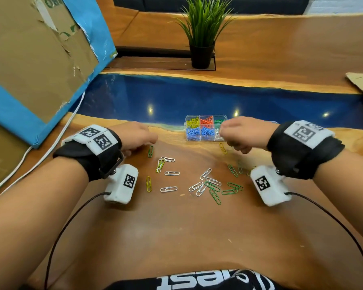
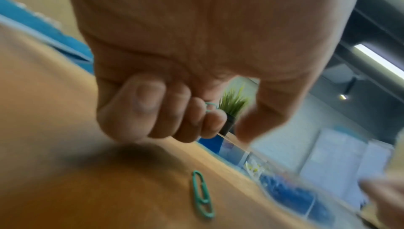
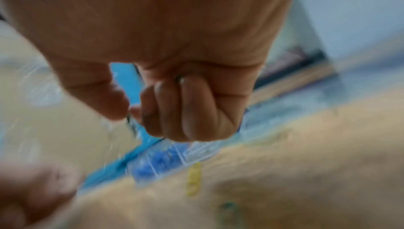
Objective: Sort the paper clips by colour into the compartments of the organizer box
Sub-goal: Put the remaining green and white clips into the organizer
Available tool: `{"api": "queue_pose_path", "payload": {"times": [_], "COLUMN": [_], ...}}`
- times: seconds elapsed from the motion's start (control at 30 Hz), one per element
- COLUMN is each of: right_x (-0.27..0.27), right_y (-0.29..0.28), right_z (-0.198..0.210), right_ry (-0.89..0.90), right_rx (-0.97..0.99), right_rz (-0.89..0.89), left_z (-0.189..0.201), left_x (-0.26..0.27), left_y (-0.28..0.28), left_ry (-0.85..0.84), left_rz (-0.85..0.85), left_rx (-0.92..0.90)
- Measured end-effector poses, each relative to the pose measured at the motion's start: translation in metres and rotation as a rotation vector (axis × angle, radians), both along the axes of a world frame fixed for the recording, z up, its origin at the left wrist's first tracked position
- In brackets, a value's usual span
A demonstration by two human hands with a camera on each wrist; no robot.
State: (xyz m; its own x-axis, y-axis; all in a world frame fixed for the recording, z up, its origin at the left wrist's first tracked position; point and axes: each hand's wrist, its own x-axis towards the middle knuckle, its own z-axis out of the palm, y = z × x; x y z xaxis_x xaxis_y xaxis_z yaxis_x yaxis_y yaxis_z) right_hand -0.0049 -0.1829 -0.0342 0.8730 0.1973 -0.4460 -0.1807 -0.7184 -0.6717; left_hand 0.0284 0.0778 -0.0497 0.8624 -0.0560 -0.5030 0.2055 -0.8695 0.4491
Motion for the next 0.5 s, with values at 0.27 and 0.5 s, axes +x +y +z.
{"api": "queue_pose_path", "payload": {"times": [0.27, 0.5], "right_x": [0.02, 0.038], "right_y": [-0.016, -0.003], "right_z": [0.016, 0.012], "right_ry": [0.217, 0.123], "right_rx": [0.643, 0.427], "right_rz": [-0.471, -0.603], "left_z": [0.003, 0.006], "left_x": [-0.004, -0.001], "left_y": [-0.012, -0.014], "left_ry": [-0.169, -0.155], "left_rz": [-0.217, -0.24], "left_rx": [0.461, 0.469]}}
